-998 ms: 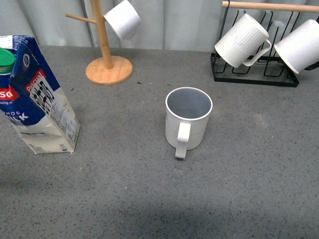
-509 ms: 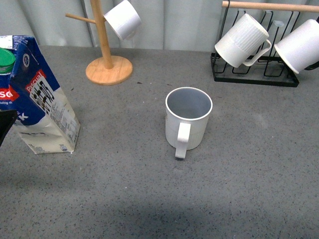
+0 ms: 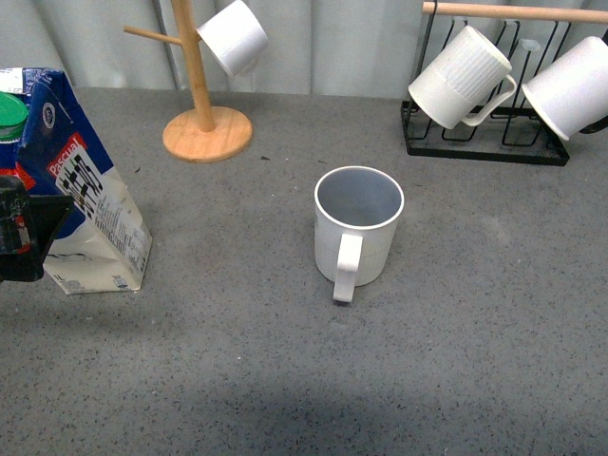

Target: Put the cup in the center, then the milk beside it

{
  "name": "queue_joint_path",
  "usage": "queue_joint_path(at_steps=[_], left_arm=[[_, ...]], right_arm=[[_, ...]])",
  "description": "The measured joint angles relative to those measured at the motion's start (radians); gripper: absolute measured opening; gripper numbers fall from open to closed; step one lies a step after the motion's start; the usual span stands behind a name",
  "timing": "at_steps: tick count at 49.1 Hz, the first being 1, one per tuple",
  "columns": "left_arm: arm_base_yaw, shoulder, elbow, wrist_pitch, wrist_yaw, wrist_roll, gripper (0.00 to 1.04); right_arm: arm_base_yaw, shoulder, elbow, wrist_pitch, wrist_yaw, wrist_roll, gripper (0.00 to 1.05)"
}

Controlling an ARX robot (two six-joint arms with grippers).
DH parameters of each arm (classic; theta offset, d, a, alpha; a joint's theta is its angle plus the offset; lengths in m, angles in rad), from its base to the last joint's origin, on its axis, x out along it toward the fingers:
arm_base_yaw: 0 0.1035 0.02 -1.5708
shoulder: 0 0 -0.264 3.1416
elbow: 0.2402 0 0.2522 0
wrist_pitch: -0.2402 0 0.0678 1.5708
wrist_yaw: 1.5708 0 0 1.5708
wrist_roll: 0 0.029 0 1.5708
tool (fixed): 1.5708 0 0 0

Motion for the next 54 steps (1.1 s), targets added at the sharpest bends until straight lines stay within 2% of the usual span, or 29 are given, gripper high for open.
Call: queue_joint_path(at_steps=[20, 39, 44, 49, 54], left_arm=[[-0.01, 0.041, 0.059, 0.001, -0.018, -0.046, 0.97], [-0.05, 0.045, 0.058, 0.011, -0.05, -0.091, 0.3], [-0.071, 0.032, 0.054, 0.014, -0.071, -0.107, 0.19], [-0.135, 0.031, 0.048, 0.048, -0.122, -0.124, 0.06], [-0.22, 0.037, 0.049, 0.074, -0.191, -0.171, 0.04]], right_arm=[[0.0, 0.0, 0.0, 0.0, 0.0, 0.0, 0.95], [0.0, 0.0, 0.0, 0.0, 0.0, 0.0, 0.95], [0.0, 0.0, 0.0, 0.0, 0.0, 0.0, 0.95], [0.0, 0.0, 0.0, 0.0, 0.0, 0.0, 0.95], [0.0, 0.0, 0.0, 0.0, 0.0, 0.0, 0.95]])
